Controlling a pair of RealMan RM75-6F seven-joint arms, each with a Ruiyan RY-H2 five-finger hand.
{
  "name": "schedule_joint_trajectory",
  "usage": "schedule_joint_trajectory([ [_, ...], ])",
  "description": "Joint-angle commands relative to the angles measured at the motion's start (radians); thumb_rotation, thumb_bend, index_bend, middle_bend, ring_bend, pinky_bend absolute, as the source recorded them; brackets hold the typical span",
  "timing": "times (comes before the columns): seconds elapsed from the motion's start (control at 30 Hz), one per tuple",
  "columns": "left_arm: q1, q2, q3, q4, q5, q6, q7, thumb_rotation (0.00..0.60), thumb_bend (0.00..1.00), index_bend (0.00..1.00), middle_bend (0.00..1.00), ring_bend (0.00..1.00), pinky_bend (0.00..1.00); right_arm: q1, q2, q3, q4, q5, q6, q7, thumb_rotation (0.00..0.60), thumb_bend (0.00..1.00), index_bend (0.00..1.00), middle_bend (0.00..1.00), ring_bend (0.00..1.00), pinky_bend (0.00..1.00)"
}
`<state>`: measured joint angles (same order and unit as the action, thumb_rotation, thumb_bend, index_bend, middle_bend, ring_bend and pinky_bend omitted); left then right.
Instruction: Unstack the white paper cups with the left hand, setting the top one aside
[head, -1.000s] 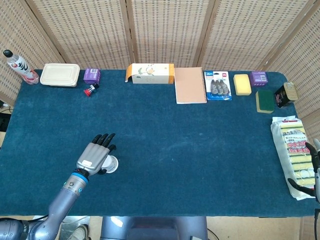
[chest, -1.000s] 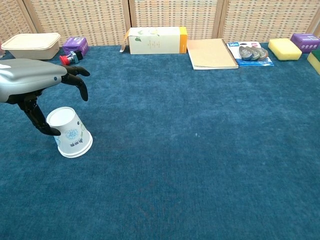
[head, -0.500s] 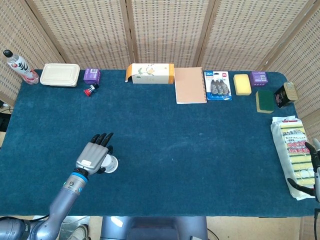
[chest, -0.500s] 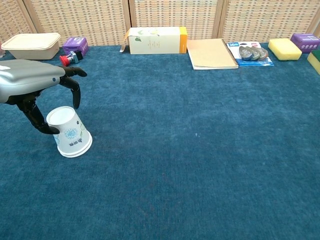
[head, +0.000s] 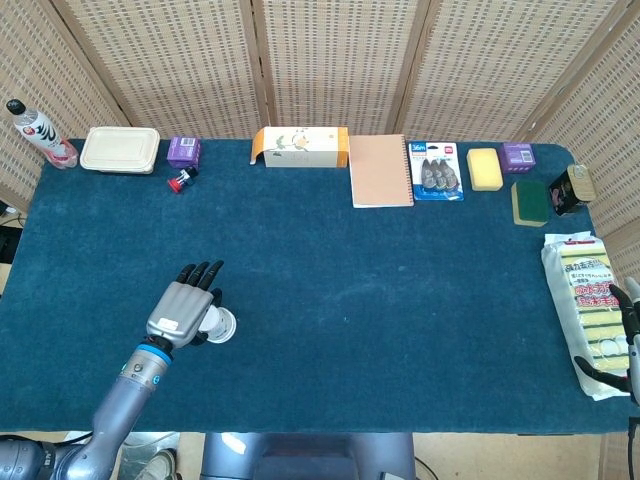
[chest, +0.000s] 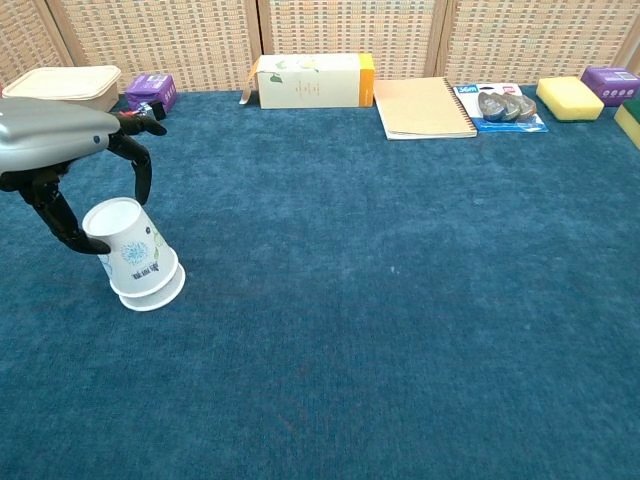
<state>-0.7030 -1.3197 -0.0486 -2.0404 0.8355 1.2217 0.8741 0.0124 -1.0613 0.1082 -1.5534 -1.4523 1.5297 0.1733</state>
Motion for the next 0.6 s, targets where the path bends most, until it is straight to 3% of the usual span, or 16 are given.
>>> schedule_joint_trajectory([
  [0.03,-0.002,0.024,-0.001,-0.032,0.006,0.018,0.008,0.6,0.16,0.43,0.0,0.0,0.07,-0.001,0.001,0.0,-0.001,-0.001,0.002,0.001,0.6,0.04,0.04,0.0,0.0,0.0],
  [0.27,0.002,0.103,-0.011,-0.133,0.033,0.053,-0.003,0.6,0.16,0.43,0.0,0.0,0.07,-0.001,0.001,0.0,0.001,0.001,0.001,0.002,0.6,0.04,0.04,0.0,0.0,0.0],
  [0.6,0.066,0.28,0.009,-0.289,0.174,0.124,-0.066,0.6,0.16,0.43,0.0,0.0,0.07,0.002,-0.005,-0.004,-0.006,-0.004,-0.002,-0.022,0.6,0.04,0.04,0.0,0.0,0.0],
])
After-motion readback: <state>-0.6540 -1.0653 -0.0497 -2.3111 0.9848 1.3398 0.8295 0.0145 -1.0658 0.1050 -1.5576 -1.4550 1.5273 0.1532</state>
